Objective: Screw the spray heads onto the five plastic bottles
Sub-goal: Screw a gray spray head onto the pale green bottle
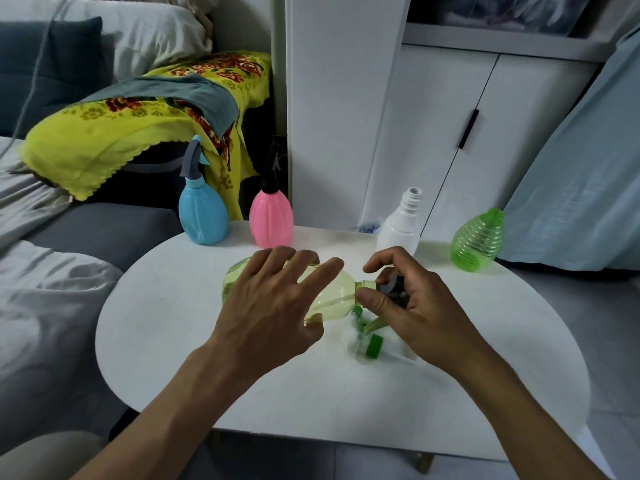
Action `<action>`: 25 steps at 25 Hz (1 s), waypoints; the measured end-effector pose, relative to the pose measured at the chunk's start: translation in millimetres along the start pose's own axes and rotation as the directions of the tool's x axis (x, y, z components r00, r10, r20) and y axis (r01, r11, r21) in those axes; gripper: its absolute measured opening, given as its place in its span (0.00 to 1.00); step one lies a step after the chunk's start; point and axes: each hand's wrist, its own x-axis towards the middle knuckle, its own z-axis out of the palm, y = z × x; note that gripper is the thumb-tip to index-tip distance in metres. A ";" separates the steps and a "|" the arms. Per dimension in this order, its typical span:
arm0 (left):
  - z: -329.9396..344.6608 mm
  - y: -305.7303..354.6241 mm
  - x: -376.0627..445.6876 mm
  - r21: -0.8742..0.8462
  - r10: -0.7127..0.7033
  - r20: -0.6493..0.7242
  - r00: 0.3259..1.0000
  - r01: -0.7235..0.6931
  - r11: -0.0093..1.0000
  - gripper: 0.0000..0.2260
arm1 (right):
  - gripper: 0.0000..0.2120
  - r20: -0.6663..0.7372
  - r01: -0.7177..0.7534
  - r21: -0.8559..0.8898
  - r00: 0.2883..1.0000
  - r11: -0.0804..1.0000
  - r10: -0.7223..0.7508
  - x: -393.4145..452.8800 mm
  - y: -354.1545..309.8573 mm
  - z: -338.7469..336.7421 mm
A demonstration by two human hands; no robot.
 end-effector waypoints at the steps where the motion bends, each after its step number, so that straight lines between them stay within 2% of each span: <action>1: 1.9 2.1 -0.4 0.010 -0.013 0.004 1.000 0.013 1.000 0.32 | 0.12 0.005 -0.024 0.030 1.000 0.999 0.024 -0.2 -2.4 1.0; 3: 2.5 7.1 0.7 -0.045 -0.064 0.046 0.997 0.066 0.997 0.32 | 0.12 0.042 -0.109 0.123 0.994 0.986 0.105 2.0 -9.5 -4.9; 4: 0.9 9.0 1.8 -0.135 -0.097 0.085 0.992 0.108 0.985 0.32 | 0.17 0.092 -0.186 0.223 0.981 0.957 0.169 3.4 -12.2 -12.8; 5: -1.7 9.5 2.6 -0.281 -0.136 0.141 0.981 0.171 0.944 0.30 | 0.25 0.160 -0.270 0.381 0.961 0.884 0.225 4.4 -13.9 -23.4; 6: -5.0 9.7 4.0 -0.472 -0.165 0.222 0.961 0.254 0.844 0.28 | 0.30 0.226 -0.326 0.563 0.945 0.760 0.238 4.7 -14.0 -33.2; 7: -7.9 10.1 5.5 -0.660 -0.150 0.315 0.937 0.330 0.674 0.25 | 0.31 0.260 -0.333 0.720 0.943 0.608 0.209 5.4 -14.5 -39.5; 8: -8.7 11.9 7.3 -0.807 -0.085 0.376 0.923 0.371 0.460 0.21 | 0.27 0.260 -0.304 0.823 0.953 0.479 0.158 5.7 -14.9 -40.6; 9: -7.7 15.3 8.6 -0.889 0.000 0.403 0.915 0.392 0.235 0.19 | 0.22 0.254 -0.277 0.874 0.961 0.398 0.112 4.7 -15.0 -35.8; 10: -6.8 20.7 9.8 -0.908 0.079 0.419 0.904 0.418 0.031 0.19 | 0.24 0.253 -0.262 0.904 0.965 0.339 0.074 2.7 -14.4 -26.9; 12: -5.8 31.0 11.3 -0.810 0.220 0.467 0.857 0.514 -0.284 0.24 | 0.29 0.270 -0.266 0.934 0.963 0.239 0.016 -2.4 -11.9 -5.4; 14: -4.8 32.7 11.8 -0.582 0.406 0.497 0.767 0.641 -0.500 0.29 | 0.24 0.255 -0.243 0.948 0.966 0.204 -0.034 -4.8 -12.7 5.0; 16: -5.0 30.5 9.9 -0.478 0.527 0.444 0.725 0.689 -0.545 0.28 | 0.20 0.229 -0.216 0.949 0.973 0.229 -0.031 -3.6 -13.0 5.2; 19: -2.8 28.0 9.8 -0.553 0.466 0.439 0.768 0.640 -0.534 0.22 | 0.17 0.192 -0.195 0.928 0.981 0.316 0.039 1.0 -15.4 4.4; 22: 1.6 28.4 10.4 -0.715 0.273 0.520 0.809 0.587 -0.379 0.22 | 0.15 0.138 -0.148 0.912 0.989 0.382 0.053 1.9 -20.1 3.7; 25: -2.0 24.3 11.8 -0.800 0.169 0.505 0.847 0.532 -0.277 0.23 | 0.15 0.073 -0.115 0.890 0.991 0.441 0.113 3.2 -24.2 4.5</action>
